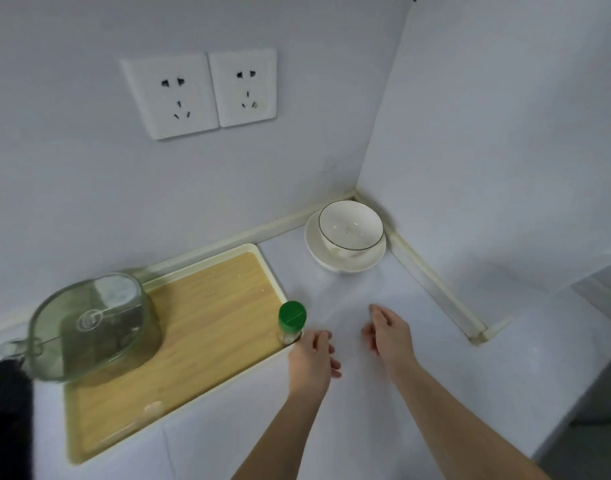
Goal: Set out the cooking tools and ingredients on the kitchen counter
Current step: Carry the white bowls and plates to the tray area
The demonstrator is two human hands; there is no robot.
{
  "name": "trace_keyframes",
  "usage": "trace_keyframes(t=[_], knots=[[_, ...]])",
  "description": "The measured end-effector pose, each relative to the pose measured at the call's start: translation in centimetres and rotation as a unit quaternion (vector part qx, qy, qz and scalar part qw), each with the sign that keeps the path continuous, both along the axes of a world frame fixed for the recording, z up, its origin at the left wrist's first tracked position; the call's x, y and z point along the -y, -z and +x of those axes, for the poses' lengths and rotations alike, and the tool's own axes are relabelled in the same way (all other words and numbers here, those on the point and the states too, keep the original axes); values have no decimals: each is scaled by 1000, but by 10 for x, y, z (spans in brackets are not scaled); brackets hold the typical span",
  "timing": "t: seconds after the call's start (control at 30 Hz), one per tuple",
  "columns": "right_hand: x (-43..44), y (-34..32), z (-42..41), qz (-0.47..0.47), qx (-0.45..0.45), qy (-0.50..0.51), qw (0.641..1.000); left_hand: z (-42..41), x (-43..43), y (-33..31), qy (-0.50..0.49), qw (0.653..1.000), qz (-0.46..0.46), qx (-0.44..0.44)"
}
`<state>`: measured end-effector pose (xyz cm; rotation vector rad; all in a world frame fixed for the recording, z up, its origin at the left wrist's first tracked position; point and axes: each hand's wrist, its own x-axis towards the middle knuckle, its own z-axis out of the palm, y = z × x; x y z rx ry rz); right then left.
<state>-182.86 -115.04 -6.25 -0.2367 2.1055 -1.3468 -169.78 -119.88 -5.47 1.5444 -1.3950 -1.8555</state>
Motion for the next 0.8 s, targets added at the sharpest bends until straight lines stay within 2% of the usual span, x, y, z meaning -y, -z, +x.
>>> trace_keyframes(t=[0.23, 0.47, 0.57, 0.67, 0.8], knots=[[2, -7, 96, -4, 45, -57, 997, 143, -14, -3, -83, 996, -5, 31], [28, -15, 152, -33, 90, -57, 994, 266, -6, -6, -283, 957, -23, 60], [34, -14, 158, -47, 120, -11, 992, 295, -1, -8, -333, 940, -17, 74], [40, -13, 162, -57, 140, 28, 988, 310, 7, -11, -375, 926, -13, 48], [43, -10, 161, -52, 132, 40, 989, 311, 19, -8, -346, 937, -22, 46]])
